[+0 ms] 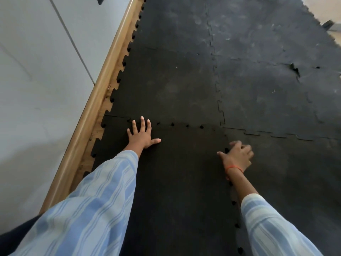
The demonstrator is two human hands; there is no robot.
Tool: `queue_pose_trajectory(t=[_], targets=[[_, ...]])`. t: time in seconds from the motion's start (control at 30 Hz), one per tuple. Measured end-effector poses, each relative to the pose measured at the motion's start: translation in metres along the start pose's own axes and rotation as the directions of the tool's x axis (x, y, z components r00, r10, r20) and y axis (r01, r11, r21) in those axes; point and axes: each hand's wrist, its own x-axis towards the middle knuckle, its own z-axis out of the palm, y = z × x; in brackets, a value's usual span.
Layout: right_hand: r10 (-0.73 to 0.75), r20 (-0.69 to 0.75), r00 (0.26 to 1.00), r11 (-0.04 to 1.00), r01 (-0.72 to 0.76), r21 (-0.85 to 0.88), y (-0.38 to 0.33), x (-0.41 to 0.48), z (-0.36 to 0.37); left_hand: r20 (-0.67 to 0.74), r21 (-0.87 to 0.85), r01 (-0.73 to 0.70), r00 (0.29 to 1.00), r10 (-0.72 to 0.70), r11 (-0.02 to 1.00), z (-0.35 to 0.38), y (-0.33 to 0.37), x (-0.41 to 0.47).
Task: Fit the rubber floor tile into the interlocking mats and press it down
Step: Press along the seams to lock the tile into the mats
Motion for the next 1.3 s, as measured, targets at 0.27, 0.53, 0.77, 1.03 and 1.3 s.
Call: queue_pose_trajectory(t=[0.27, 0.53, 0.77, 1.03, 1.3], targets=[[-0.466, 0.435, 0.770, 0.744, 0.607, -0.279, -0.042, -0.014, 0.049, -0.062, 0.085, -0.142, 0.987, 0.148, 0.986, 0.017, 0.002, -0.001], [-0.476, 0.685, 0.552, 0.580, 0.782, -0.227, -0.114, 0.012, 0.050, -0.085, 0.115, -0.156, 0.982, 0.166, 0.981, 0.009, -0.003, -0.003], [-0.424, 0.689, 0.588, 0.582, 0.760, -0.290, -0.117, 0.013, 0.061, -0.118, -0.115, 0.185, 0.973, -0.199, 0.976, 0.012, -0.047, -0.016], [-0.361, 0.728, 0.582, 0.596, 0.745, -0.300, -0.123, 0.023, 0.058, -0.075, 0.027, 0.055, 0.996, -0.053, 0.998, -0.001, -0.034, -0.004], [-0.295, 0.500, 0.814, 0.823, 0.482, -0.299, -0.052, 0.028, 0.044, 0.002, 0.159, -0.303, 0.952, 0.306, 0.940, 0.027, 0.055, -0.011]])
